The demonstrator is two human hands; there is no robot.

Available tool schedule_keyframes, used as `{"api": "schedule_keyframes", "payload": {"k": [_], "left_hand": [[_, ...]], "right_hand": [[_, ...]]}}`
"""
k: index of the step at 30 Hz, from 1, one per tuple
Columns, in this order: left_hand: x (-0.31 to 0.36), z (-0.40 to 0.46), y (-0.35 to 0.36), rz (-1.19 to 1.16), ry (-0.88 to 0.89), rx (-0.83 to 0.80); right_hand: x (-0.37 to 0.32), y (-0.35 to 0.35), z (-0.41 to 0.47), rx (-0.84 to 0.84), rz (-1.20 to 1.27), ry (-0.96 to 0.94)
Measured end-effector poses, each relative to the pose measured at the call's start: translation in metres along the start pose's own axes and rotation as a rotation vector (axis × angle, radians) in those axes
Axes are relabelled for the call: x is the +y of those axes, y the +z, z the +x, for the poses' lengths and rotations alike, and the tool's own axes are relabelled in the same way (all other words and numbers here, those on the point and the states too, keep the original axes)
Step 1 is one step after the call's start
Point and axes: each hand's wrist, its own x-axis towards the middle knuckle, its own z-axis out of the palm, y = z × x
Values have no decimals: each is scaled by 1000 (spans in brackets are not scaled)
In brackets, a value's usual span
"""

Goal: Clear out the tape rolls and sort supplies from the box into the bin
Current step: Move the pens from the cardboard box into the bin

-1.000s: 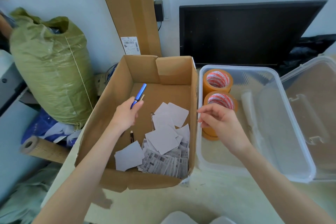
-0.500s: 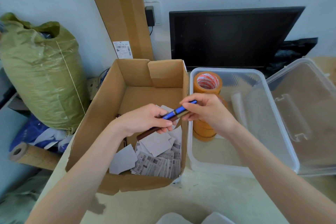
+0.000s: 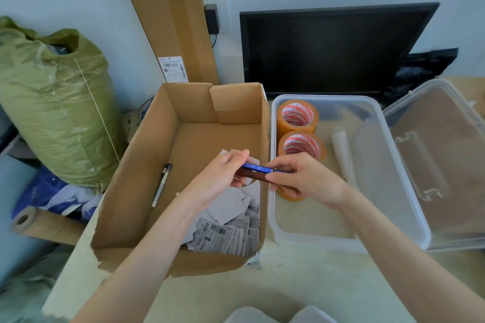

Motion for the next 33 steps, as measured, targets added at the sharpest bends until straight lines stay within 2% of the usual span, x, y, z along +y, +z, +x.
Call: {"api": "schedule_keyframes", "payload": {"k": [4, 7, 9, 11, 13, 16, 19, 21, 27, 30, 33], "left_hand": [[-13, 9, -3, 8, 7, 64], [-45, 31, -30, 172, -57, 327], [-77, 51, -60, 403, -221, 462], [-109, 63, -86, 611, -452, 479], [-135, 68, -102, 719, -592, 421], [-163, 69, -103, 792, -633, 330], [-178, 67, -93, 937, -636, 368], [-185, 66, -87, 929, -637, 387], [-181, 65, -87, 536, -702, 389], [-182, 59, -83, 502, -712, 363], [-189, 53, -78, 611, -664, 292]], "right_hand": [[-3, 6, 2, -31, -118, 50], [0, 4, 2, 22, -18, 98], [4, 3, 2, 35, 66, 119], [8, 3, 2, 33, 149, 116], [10, 6, 3, 30, 217, 99], [14, 11, 3, 45, 286, 74], [18, 15, 3, 77, 367, 62], [21, 18, 1, 96, 417, 50], [26, 22, -6, 106, 498, 45], [28, 25, -8, 108, 476, 64], [29, 26, -9, 98, 451, 95]]}}
